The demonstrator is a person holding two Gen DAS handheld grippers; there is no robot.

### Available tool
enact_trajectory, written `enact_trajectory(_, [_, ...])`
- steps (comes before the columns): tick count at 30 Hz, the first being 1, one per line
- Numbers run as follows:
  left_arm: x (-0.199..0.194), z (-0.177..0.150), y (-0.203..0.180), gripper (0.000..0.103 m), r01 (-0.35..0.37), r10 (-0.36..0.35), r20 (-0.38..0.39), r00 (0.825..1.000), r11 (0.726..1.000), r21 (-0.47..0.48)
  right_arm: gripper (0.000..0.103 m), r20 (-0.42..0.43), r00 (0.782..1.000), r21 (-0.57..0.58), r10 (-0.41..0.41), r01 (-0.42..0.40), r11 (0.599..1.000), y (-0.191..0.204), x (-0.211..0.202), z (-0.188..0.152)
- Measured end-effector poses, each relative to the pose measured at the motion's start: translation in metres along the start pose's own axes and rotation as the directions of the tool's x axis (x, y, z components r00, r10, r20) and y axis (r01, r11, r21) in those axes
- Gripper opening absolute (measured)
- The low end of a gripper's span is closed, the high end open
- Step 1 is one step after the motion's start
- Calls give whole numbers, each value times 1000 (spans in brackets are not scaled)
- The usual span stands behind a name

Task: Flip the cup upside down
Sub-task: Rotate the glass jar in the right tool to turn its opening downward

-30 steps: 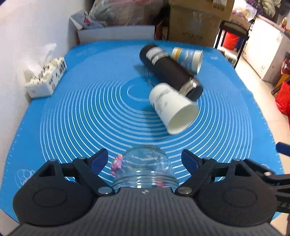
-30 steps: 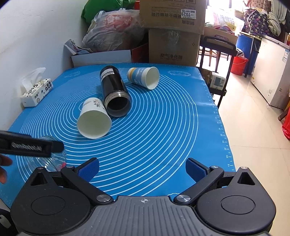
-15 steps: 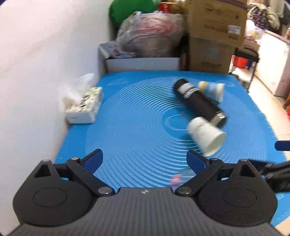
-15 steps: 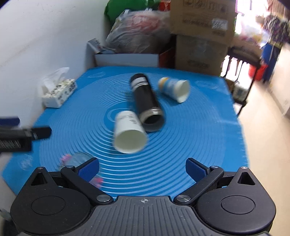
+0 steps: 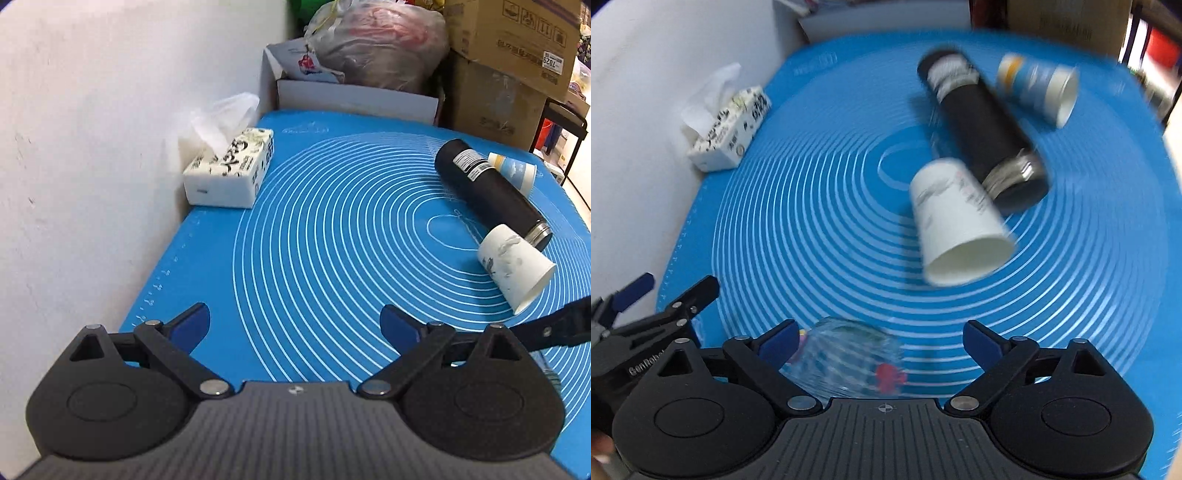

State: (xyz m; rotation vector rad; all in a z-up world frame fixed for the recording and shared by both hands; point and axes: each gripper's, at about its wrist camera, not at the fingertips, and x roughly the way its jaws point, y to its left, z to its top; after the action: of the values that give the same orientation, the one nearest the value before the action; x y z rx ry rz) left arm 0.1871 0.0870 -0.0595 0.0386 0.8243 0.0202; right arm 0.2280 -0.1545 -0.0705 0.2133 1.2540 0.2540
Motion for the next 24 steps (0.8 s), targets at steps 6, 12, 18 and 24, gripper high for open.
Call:
enact_trajectory(6, [11,-5,8,98,6,-6,-15,1000,1000,-14,94,-45,999,50,20,-18,999,9,25,4])
enact_trajectory(12, [16,-9,12,98,7,-8,-24,1000,1000,-22,89,-89,991,135,96,-83,987,4,37,4])
enact_trajectory(18, [16,-10,12,98,5,-5,-27,1000,1000,-25,82,-118,975,218,187,-159,963,-4,49,4])
enact_trajectory(24, [15,-10,12,98,1,-2,-30,1000,1000,-30,75,-92,977,187,191,-172,967,4,46,4])
